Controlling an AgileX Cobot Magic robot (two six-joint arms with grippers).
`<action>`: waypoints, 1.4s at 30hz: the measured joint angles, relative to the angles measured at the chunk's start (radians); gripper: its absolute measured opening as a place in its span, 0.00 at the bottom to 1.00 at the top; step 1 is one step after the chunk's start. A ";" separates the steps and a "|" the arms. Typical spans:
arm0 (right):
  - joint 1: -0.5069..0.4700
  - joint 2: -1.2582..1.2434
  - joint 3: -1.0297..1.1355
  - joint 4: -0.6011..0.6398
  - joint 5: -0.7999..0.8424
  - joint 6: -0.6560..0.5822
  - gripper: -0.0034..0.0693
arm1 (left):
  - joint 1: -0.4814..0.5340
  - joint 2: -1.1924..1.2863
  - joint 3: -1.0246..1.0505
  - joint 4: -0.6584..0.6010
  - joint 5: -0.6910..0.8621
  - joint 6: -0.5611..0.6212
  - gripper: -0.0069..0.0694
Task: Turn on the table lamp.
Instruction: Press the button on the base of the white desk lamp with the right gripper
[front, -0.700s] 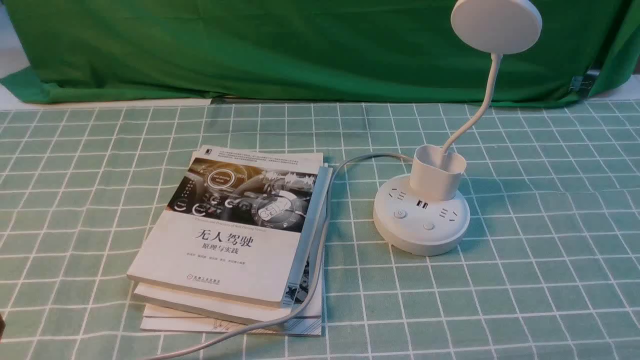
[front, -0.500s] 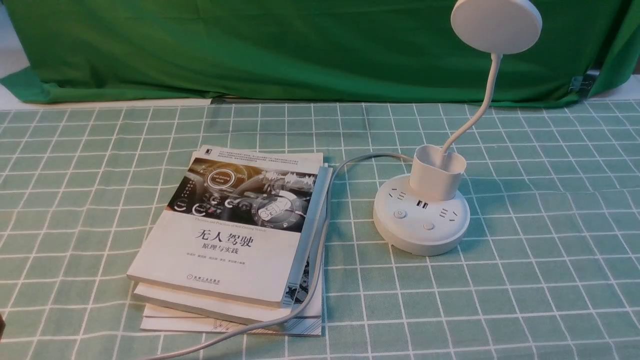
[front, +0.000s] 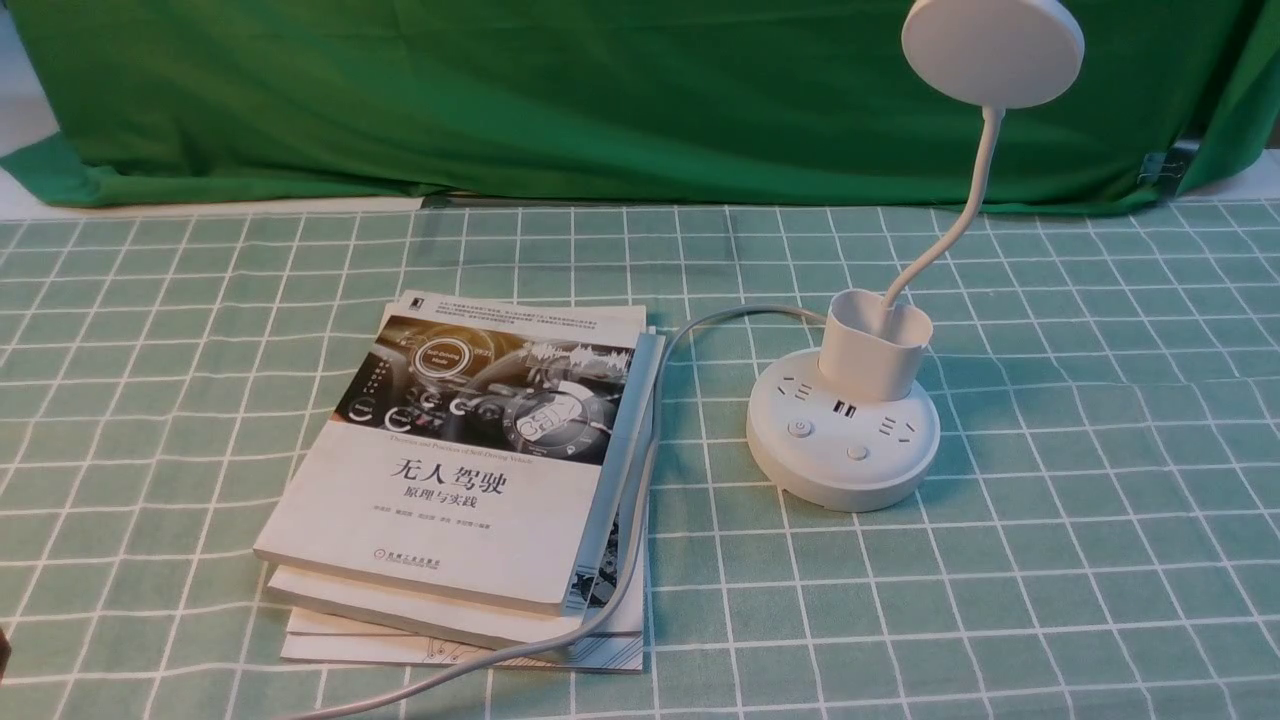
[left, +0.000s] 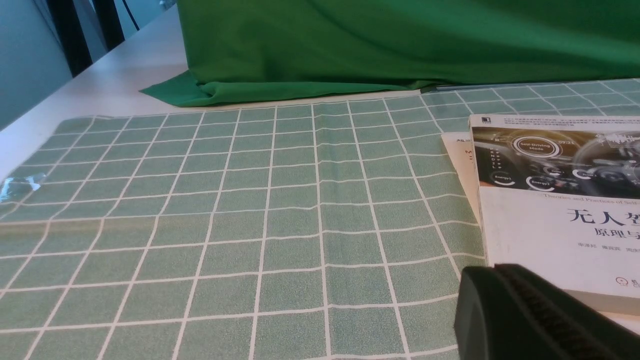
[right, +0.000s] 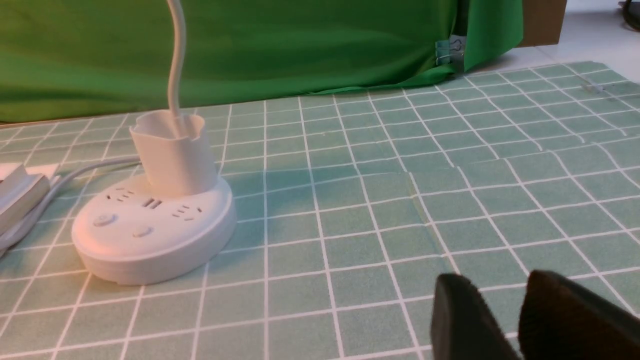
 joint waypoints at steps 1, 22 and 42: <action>0.000 0.000 0.000 0.000 0.000 0.000 0.38 | 0.000 0.000 0.000 0.000 0.000 0.000 0.12; 0.000 0.000 0.000 0.000 0.000 0.000 0.38 | 0.000 0.000 0.000 0.000 0.000 0.000 0.12; 0.000 0.000 0.000 0.139 0.000 0.709 0.38 | 0.000 0.000 0.000 0.000 0.000 0.000 0.12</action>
